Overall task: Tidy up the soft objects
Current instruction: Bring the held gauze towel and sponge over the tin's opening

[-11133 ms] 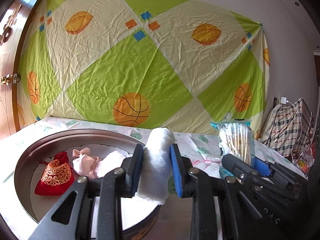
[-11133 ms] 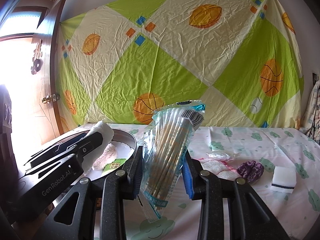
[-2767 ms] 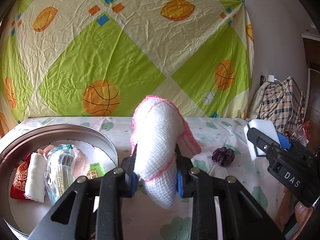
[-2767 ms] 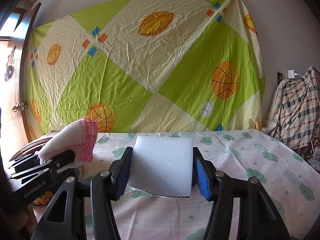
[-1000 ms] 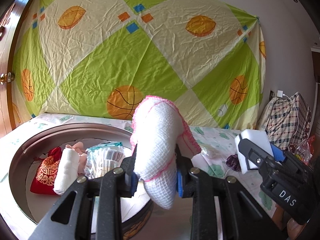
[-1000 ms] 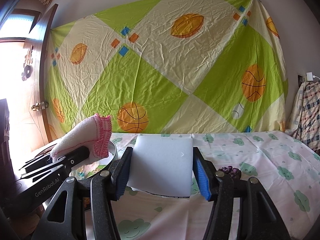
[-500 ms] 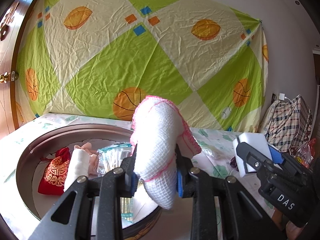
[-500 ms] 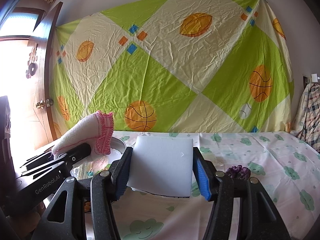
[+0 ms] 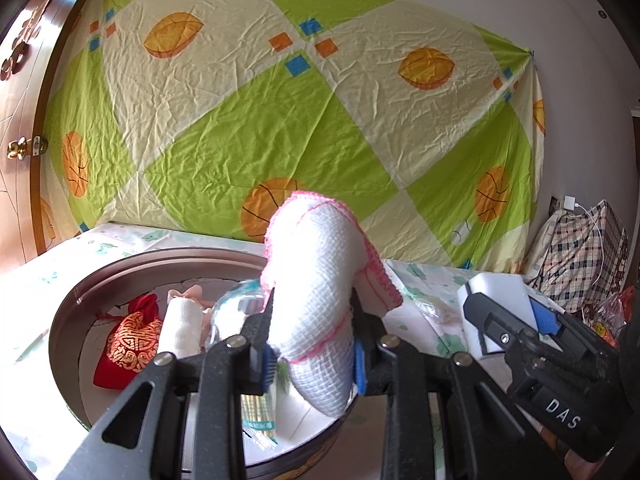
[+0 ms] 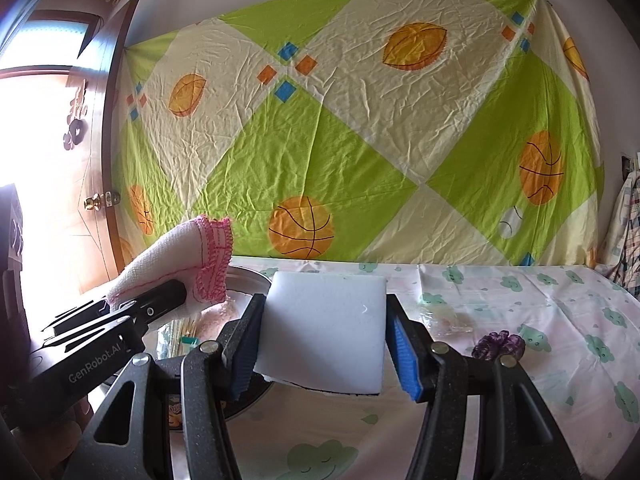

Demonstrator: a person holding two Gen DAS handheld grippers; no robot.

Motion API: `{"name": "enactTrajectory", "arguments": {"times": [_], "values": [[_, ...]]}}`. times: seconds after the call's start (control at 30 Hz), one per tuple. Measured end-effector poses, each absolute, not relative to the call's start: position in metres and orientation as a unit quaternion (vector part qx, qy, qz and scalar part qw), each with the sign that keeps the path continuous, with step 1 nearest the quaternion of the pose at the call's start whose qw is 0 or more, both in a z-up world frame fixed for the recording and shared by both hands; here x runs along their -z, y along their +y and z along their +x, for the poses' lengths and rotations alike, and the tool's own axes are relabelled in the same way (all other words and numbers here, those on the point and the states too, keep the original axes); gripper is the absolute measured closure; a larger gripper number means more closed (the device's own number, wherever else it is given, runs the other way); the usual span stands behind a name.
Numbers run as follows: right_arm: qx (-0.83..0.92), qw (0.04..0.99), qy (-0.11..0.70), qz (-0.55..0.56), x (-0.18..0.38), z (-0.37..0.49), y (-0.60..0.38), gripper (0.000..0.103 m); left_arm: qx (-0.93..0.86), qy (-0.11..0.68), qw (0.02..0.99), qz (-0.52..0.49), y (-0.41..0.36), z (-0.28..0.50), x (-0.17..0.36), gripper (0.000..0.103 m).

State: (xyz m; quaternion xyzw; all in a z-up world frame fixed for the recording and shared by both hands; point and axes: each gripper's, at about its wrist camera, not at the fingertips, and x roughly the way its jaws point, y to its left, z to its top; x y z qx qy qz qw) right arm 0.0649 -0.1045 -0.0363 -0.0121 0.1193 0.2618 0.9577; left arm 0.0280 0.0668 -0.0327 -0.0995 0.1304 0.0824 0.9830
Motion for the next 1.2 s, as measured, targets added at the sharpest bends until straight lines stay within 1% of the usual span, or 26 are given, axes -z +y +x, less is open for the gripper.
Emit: {"name": "enactTrajectory", "arguments": {"times": [1.2], "values": [[-0.305, 0.943, 0.13, -0.026, 0.035, 0.071, -0.067, 0.043, -0.115, 0.134, 0.978, -0.11, 0.104, 0.013, 0.032, 0.076]]}}
